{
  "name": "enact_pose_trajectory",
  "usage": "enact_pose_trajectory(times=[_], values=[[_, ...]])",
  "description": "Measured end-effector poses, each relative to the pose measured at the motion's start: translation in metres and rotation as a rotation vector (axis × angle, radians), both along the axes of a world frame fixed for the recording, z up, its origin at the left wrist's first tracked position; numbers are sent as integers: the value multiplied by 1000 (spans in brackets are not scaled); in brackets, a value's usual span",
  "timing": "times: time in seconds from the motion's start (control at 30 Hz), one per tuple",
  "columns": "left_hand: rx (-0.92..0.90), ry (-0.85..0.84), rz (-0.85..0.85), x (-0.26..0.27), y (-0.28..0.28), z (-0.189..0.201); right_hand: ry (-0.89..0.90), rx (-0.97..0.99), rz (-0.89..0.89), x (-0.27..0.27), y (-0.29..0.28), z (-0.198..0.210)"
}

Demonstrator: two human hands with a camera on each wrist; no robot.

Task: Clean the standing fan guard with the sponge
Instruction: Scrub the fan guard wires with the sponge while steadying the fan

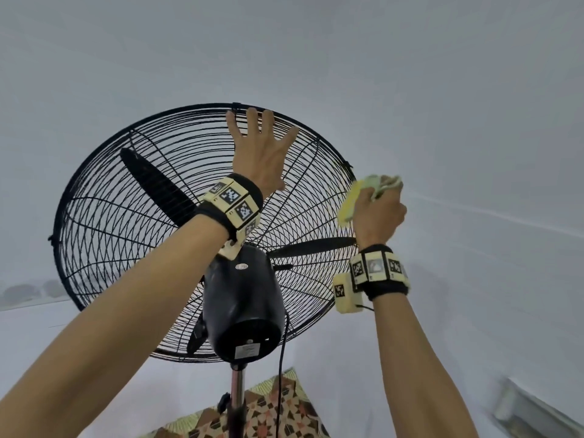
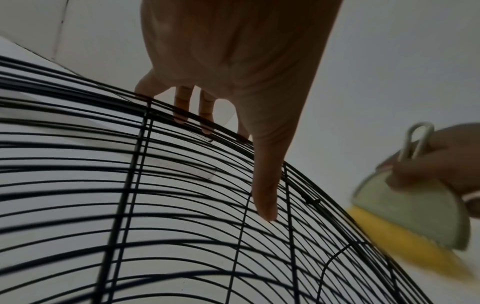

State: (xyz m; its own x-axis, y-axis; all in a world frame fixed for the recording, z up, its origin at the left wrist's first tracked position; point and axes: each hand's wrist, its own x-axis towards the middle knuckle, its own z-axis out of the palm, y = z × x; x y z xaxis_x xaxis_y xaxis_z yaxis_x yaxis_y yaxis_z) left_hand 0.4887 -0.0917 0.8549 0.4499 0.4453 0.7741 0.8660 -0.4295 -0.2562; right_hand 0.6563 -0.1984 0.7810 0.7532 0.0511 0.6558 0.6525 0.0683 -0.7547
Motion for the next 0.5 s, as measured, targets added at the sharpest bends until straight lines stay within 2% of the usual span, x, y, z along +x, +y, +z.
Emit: enact_pose_trajectory(times=[0.1,0.17,0.3,0.37,0.43,0.5], values=[[10,-15,-19,-1,0,-2,-170,170,214,-19,4,25],[17,-21,-44,-1,1,-3,-222,222,264,-29,9,28],[-6,-33,-50,-2,0,1,-107,199,181,-7,11,-2],[-21,-22,-30,-1,-1,2,-41,125,147,10,3,-16],[-13,-13,-13,0,-2,3,-36,95,192,17,-10,-16],[-2,-18,-8,1,-3,2,-34,174,302,7,-19,-3]])
